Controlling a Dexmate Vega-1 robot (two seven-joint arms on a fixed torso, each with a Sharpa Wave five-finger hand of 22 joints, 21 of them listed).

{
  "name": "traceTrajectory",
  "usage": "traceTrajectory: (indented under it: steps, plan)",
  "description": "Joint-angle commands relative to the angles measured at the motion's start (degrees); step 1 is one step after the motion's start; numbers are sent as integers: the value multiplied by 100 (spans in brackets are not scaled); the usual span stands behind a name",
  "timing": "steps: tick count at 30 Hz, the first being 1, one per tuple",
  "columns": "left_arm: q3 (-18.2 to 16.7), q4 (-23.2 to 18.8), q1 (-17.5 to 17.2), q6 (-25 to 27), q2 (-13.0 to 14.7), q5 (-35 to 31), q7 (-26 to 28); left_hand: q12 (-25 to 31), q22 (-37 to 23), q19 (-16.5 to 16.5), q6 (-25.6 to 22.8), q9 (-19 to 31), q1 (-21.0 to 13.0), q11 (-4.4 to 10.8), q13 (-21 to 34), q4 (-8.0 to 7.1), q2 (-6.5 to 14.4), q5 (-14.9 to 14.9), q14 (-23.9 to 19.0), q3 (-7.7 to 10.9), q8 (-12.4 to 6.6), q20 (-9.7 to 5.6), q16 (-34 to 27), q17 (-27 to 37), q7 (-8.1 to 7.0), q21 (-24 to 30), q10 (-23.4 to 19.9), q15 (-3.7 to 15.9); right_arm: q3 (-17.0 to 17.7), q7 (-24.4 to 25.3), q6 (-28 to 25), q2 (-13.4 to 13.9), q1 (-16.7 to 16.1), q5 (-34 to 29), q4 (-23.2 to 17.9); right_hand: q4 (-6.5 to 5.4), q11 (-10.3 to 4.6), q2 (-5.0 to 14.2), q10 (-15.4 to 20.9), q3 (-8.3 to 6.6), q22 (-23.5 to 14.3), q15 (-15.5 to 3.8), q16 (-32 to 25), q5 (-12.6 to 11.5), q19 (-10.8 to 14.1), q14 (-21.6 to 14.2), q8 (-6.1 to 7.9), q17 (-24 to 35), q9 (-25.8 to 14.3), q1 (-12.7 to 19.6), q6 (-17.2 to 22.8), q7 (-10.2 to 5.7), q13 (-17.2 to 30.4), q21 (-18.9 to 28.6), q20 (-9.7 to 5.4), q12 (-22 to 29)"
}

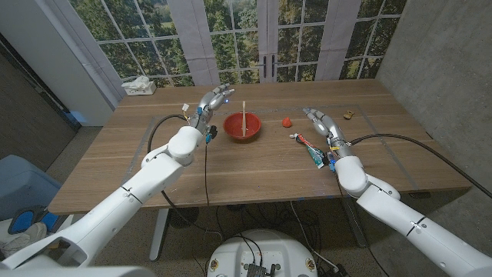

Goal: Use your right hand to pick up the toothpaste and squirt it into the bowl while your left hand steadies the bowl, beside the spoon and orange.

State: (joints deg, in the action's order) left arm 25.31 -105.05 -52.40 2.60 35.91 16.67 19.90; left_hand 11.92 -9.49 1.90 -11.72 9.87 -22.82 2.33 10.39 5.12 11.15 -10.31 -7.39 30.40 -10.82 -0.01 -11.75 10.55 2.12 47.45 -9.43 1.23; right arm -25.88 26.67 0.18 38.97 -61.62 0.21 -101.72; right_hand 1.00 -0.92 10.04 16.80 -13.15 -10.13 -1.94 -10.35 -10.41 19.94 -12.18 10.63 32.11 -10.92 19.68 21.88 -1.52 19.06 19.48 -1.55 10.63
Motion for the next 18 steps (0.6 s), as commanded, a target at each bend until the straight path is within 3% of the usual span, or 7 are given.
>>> traceTrajectory:
  steps: [1, 8, 18]
  plan:
    - [-106, 441, -155, -1017, -229, 113, -261, 28, -23, -69, -109, 18, 27, -41, 0, -168, 111, -49, -94, 106, -30, 8, -35, 37, 62, -28, -122, -5, 262, -395, 1161, -262, 113, 783, 652, -27, 66, 48, 70, -45, 4, -187, -26, 1, 27, -22, 55, -22, 0, -22, 37, 54, -19, -21, -47, 42]
    - [-197, 640, -284, -1485, -327, 255, -392, 26, -35, -140, -172, 21, 196, -17, 2, -418, 75, -59, -122, 152, -22, -41, -46, 48, 56, -34, -182, 34, 380, -760, 1750, -483, 265, 1329, 1179, -45, 87, 40, 97, -88, 4, -160, -41, 1, 52, -60, 73, -77, 3, -39, 94, 93, -59, -32, -40, 47]
    - [-361, 1460, -436, -2765, -709, 1222, -1287, 39, -20, -186, -445, 21, 521, -24, -3, -903, 74, -110, -92, 302, -47, -168, -14, 39, 45, -117, -387, 186, 315, -1315, 2482, -933, 688, 1851, 2063, -75, 161, 12, 123, -133, 3, -92, -36, 6, 44, -44, 80, -157, 6, -83, 133, 188, -118, -66, -9, 51]
